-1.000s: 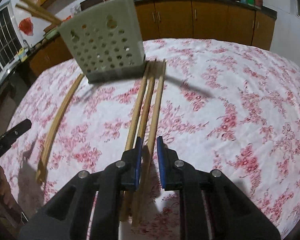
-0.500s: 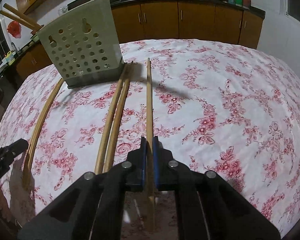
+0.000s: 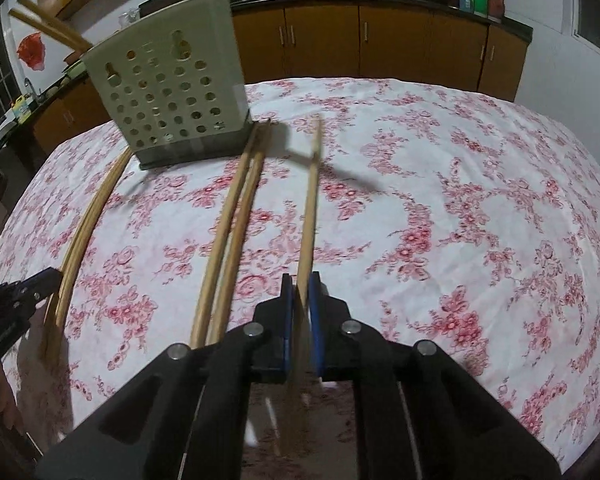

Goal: Organize utensils

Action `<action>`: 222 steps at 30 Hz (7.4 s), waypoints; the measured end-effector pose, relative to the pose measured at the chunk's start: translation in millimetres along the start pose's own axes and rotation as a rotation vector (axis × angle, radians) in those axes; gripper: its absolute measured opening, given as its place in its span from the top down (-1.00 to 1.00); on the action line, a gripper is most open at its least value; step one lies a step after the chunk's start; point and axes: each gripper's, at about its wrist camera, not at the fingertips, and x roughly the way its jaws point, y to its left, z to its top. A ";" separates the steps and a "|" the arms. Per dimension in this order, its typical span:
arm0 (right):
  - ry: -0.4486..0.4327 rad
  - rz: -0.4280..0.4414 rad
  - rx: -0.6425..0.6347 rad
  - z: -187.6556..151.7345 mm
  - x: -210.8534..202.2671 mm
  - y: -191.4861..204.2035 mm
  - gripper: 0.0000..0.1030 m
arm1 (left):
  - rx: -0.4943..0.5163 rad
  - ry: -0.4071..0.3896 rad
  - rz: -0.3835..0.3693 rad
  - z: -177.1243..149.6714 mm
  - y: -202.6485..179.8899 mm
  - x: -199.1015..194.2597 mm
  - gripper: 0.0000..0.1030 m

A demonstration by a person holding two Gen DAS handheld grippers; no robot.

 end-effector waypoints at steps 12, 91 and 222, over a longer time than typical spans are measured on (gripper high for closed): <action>-0.034 -0.085 0.034 21.6 15.6 -14.6 0.84 | -0.085 -0.027 0.047 21.6 40.9 14.3 0.85; -0.315 -0.019 0.089 50.1 -92.2 -26.8 0.84 | -0.097 -0.294 -0.017 60.6 43.6 -90.9 0.86; 0.010 -0.007 0.022 -1.7 -4.0 -2.6 0.83 | -0.031 -0.004 0.009 2.4 6.0 3.6 0.85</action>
